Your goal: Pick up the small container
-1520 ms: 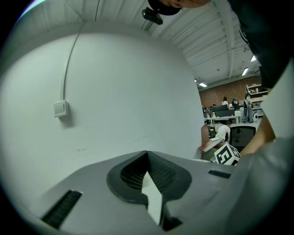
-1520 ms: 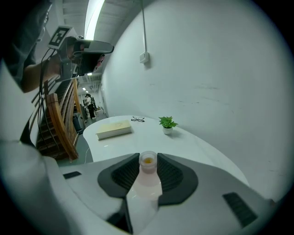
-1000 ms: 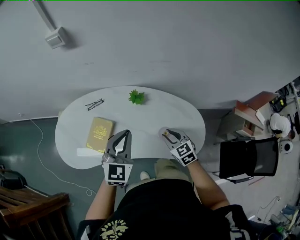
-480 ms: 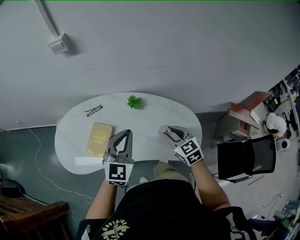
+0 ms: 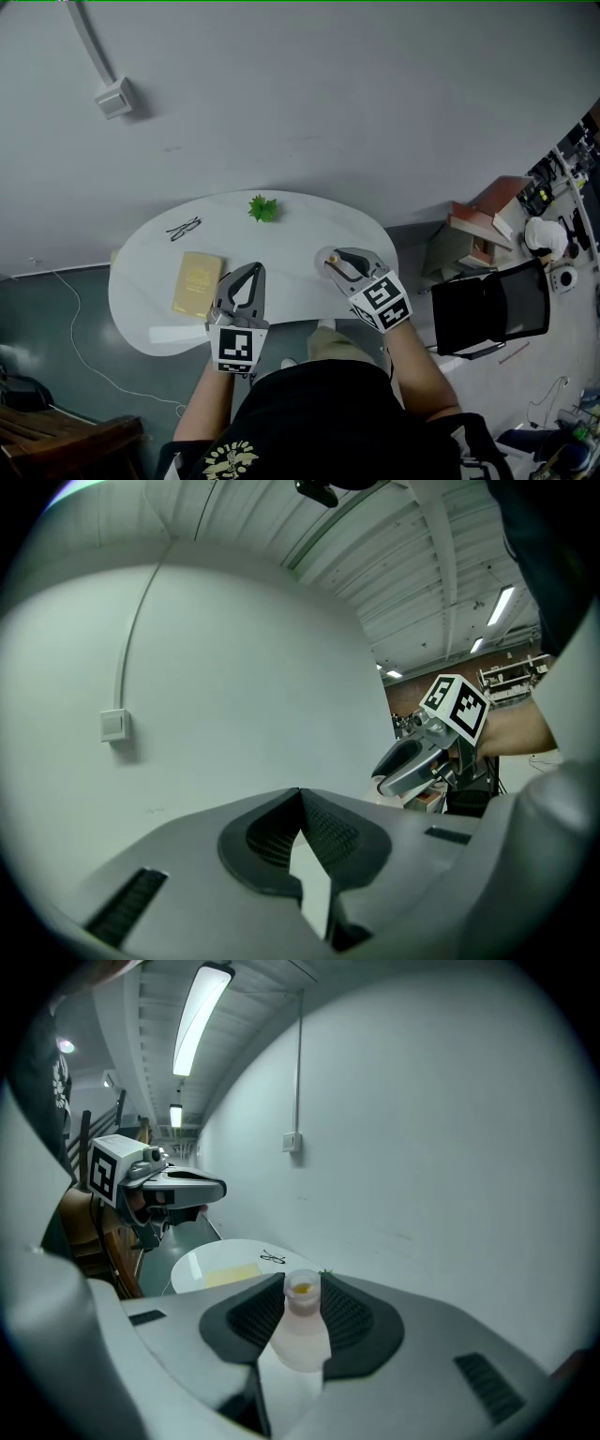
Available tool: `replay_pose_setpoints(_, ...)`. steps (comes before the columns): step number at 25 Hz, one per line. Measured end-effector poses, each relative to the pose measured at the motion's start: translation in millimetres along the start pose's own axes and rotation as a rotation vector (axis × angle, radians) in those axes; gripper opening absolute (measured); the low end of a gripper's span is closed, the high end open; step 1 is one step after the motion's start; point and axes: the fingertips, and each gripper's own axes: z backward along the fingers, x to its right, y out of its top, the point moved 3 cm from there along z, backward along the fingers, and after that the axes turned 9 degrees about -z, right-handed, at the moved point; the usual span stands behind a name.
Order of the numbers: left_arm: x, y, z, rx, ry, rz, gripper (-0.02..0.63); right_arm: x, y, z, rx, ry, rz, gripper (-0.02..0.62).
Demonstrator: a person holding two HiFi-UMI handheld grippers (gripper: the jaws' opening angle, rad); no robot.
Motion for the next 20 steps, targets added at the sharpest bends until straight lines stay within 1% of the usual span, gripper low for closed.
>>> replay_pose_setpoints(5, 5, 1, 8, 0.002, -0.009, -0.004, 0.005, -7, 2, 12, 0.007, -0.007, -0.007, 0.135)
replay_pose_setpoints(9, 10, 4, 13, 0.018, -0.015, 0.001, 0.005, -11, -3, 18, 0.003, -0.009, -0.008, 0.135)
replay_pose_setpoints(13, 14, 1, 14, 0.014, -0.027, 0.005, 0.005, -15, -7, 18, -0.006, -0.004, -0.011, 0.135)
replay_pose_setpoints(20, 19, -1, 8, 0.009, -0.026, 0.009, 0.005, -9, -9, 18, -0.011, 0.001, -0.002, 0.135)
